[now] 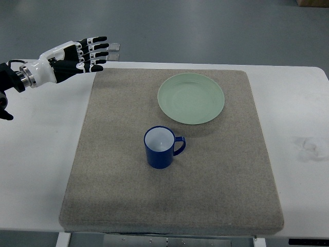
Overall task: Place cup left of plate with left hand
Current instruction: 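Raise and extend the left hand over the pad toward the blue mug, then move the open left hand down beside the blue mug's body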
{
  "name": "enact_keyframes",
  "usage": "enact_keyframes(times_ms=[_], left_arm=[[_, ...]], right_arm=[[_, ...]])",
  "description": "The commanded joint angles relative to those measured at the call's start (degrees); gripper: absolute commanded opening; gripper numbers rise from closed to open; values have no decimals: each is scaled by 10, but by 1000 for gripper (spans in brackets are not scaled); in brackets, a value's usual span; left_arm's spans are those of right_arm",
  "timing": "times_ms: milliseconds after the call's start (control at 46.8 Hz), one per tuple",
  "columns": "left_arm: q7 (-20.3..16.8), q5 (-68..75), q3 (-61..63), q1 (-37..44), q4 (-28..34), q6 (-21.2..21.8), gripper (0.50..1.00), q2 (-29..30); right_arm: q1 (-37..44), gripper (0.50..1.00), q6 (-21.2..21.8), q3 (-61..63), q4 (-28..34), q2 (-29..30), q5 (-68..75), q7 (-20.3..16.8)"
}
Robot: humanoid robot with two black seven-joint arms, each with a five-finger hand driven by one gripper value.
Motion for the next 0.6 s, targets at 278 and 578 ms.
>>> enact_keyframes(times_ms=[278,578], left_arm=[[0,42,-5,34,-68,0,992,21],[0,93,-6,58,-139,0,992,23]], right_arm=[[0,932,0,0,0,0,0,0],[0,932,0,0,0,0,0,0]])
